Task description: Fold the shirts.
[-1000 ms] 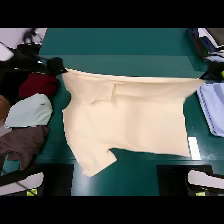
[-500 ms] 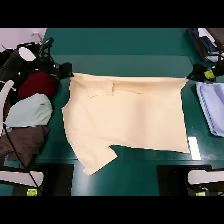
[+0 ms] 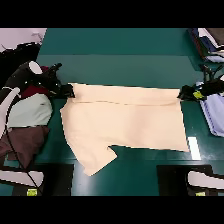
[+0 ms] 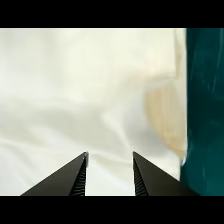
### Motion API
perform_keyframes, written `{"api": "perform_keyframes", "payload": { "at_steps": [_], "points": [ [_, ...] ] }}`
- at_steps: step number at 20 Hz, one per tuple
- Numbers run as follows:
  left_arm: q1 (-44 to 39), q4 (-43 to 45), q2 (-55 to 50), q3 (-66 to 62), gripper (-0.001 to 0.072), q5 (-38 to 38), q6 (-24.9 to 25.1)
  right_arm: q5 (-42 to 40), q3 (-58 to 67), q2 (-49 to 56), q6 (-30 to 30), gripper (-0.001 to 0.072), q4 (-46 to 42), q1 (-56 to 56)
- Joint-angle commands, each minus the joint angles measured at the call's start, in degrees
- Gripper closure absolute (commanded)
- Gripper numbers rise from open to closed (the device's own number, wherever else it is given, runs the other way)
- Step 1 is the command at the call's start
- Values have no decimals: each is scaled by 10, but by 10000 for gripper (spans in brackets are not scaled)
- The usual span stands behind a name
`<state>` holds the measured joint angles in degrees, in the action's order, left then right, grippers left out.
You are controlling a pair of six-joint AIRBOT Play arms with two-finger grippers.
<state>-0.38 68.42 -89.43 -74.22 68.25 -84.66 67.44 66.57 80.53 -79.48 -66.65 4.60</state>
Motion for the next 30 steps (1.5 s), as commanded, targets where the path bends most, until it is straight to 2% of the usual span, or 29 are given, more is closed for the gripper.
{"api": "perform_keyframes", "payload": {
  "at_steps": [1,4,8,12,16,20,25,26,27,28,30],
  "points": [
    [0,19,28,11,204,45,-7,32,-10,-9,0,373,46,9],
    [0,45,120,74,205,77,-12,53,-8,-45,0,374,33,12],
    [0,39,298,277,205,92,-56,31,-8,-107,0,374,35,12],
    [0,-13,433,459,205,88,-86,10,-8,-140,0,374,36,11],
    [0,-85,454,530,204,63,-83,11,-8,-146,0,374,36,11],
    [-5,-110,454,547,205,14,-83,18,-8,-146,0,374,37,11],
    [-99,-119,454,553,206,-48,-87,28,-8,-146,0,374,38,11],
    [-104,-119,454,553,260,-46,-101,39,-8,-146,0,374,36,12],
    [-104,-120,454,553,523,-44,-105,54,-8,-146,0,374,35,18],
    [-104,-127,454,553,669,-44,-103,75,-8,-147,0,374,35,28],
    [-104,-137,454,543,680,-34,-102,124,-10,-147,0,374,29,58]
  ]
}}
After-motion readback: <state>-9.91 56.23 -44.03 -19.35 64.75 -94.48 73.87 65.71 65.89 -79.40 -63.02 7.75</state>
